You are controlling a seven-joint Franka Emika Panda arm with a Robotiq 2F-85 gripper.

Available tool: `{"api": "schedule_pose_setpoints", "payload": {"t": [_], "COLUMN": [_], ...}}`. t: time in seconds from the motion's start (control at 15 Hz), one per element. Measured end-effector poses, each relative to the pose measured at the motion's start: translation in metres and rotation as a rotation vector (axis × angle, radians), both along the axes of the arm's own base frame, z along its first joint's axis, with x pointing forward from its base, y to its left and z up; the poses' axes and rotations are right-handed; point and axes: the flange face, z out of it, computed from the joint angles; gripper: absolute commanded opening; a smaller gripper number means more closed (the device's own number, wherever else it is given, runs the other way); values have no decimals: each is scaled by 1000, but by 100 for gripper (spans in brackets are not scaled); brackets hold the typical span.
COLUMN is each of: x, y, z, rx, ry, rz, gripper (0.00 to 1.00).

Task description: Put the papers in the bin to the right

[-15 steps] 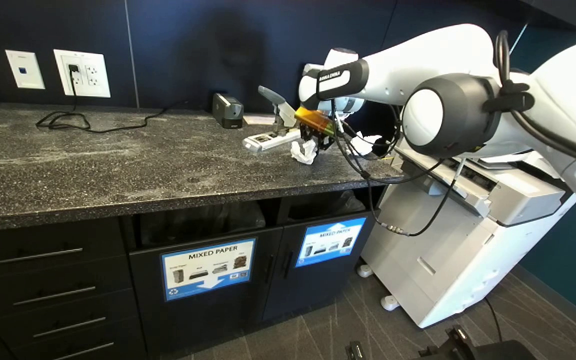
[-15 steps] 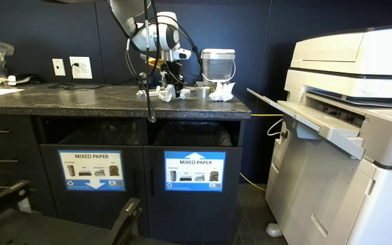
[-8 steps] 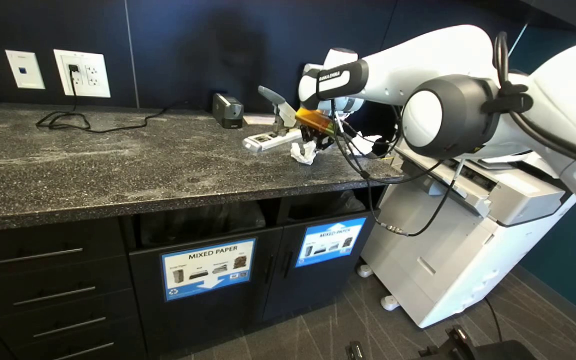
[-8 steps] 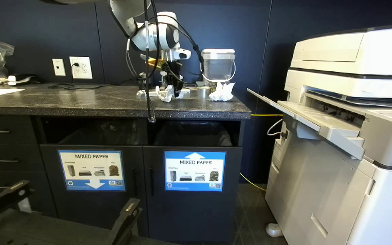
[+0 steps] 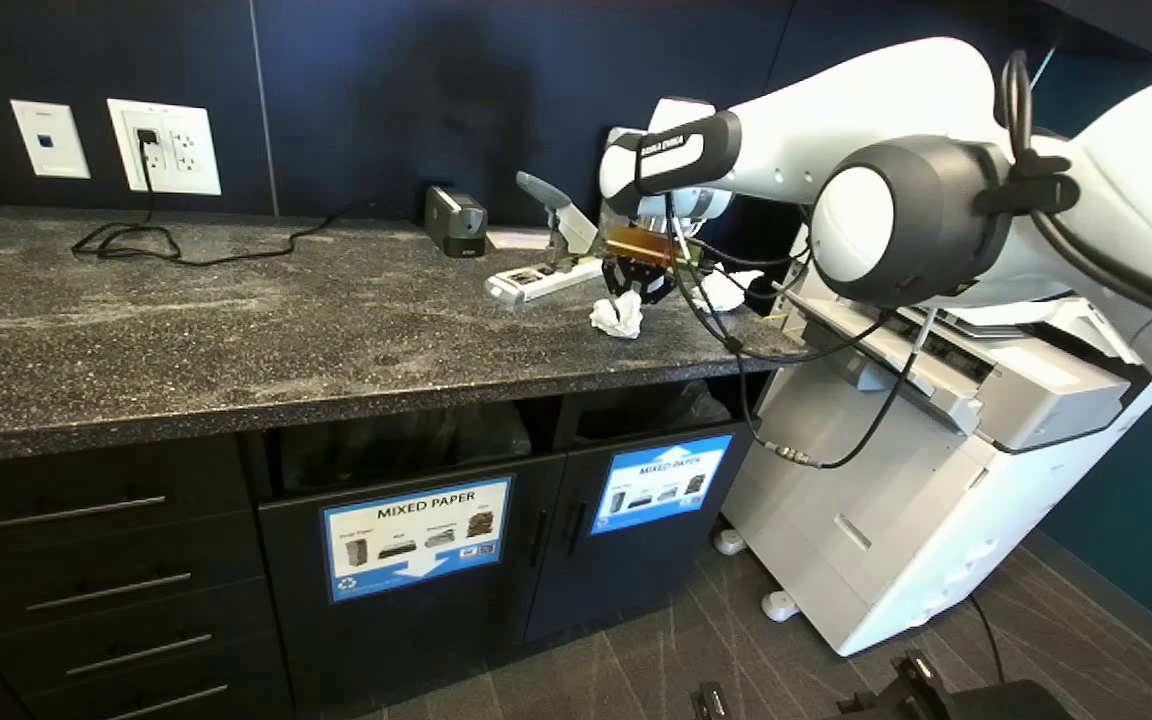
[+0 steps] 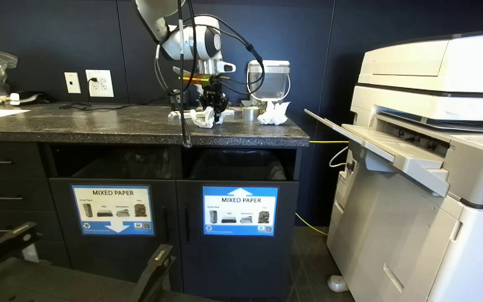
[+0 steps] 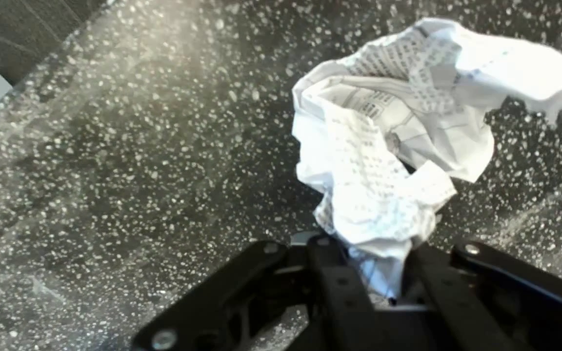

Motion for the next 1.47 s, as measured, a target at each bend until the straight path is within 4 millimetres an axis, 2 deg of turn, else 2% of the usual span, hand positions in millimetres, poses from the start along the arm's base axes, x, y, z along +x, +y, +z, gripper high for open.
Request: {"api": "schedule_pose_setpoints", "payload": {"t": [0.47, 0.93, 1.2, 1.47], "x": [-29, -76, -113, -160], "y": [-9, -24, -42, -69], "z": [26, 44, 36, 7], "rx": [3, 32, 42, 52], "ry": [80, 123, 152, 185], "rz": [284, 493, 570, 610], "gripper": [18, 17, 18, 17]}}
